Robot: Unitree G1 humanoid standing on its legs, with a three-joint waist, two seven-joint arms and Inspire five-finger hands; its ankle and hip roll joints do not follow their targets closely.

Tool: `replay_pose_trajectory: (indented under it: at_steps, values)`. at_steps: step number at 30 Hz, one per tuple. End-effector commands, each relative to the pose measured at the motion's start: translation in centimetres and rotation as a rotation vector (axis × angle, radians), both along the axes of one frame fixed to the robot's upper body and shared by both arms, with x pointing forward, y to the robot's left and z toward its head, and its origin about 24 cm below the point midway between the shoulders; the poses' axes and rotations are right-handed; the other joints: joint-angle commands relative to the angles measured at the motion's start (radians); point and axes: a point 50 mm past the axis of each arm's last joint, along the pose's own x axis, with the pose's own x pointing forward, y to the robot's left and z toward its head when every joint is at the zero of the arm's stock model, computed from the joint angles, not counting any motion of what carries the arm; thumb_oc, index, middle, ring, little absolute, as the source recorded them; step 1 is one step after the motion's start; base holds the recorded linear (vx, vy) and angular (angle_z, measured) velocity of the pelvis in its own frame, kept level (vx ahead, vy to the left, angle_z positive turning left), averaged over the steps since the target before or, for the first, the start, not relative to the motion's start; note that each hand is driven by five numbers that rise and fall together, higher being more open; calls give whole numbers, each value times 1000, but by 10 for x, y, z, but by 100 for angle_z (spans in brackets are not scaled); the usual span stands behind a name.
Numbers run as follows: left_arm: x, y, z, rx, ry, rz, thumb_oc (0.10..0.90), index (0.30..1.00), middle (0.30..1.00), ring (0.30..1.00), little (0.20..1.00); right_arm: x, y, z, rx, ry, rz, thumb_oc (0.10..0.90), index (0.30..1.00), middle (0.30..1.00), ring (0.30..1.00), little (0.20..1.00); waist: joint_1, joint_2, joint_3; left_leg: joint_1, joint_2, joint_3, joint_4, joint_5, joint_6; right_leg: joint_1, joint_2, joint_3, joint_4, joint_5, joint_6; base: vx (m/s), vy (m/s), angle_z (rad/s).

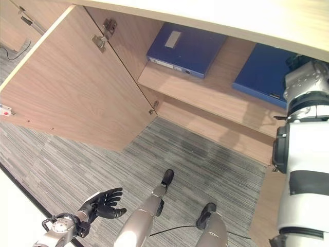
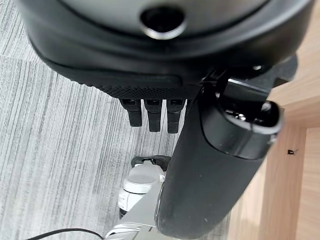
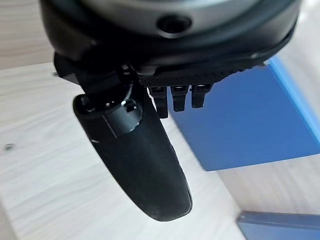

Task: Put the empty folder in the office cabinet

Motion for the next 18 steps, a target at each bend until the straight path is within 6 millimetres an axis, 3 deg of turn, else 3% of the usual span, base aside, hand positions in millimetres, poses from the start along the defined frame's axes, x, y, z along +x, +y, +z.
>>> replay_pose_trajectory:
  at_steps: [1,3,4,5,10,18]
  values:
    - [-1,29,9,31,-24,65,800,900,900,900,900,-7,-5,21,-94,-203,-12,800,900,900,900,900,4,-29,-66,63,89,42,-4,-171,-50,80,-2,65,-102,10,83,0,0,0]
    - [-1,27,8,18,-27,71,800,900,900,900,900,-4,1,5,-83,-226,6,800,900,900,900,900,-1,-33,-60,68,91,43,-9,-170,-49,85,0,64,-114,16,84,-14,9,-8]
    - [1,27,8,4,-39,88,800,900,900,900,900,-3,6,-17,-179,-172,20,582,573,573,573,573,-13,-40,-54,75,94,47,-15,-167,-48,93,3,62,-131,26,85,-19,11,-11]
    - [0,27,8,6,-36,88,800,900,900,900,900,-3,6,-19,-178,-168,19,400,300,300,300,300,-13,-41,-56,77,94,47,-17,-167,-48,96,3,61,-133,27,85,-21,10,-7]
    - [-3,28,5,3,-42,120,800,900,900,900,900,-7,7,-47,-431,22,-14,400,300,300,300,300,-29,-46,-49,90,100,54,-34,-155,-47,101,10,62,-164,48,83,-1,9,-2]
    - [-9,25,0,4,-34,122,800,900,900,900,900,-13,0,-50,-601,111,-40,400,300,300,300,300,-39,-43,-38,87,105,68,-20,-159,-45,96,13,85,-171,54,84,3,9,-10]
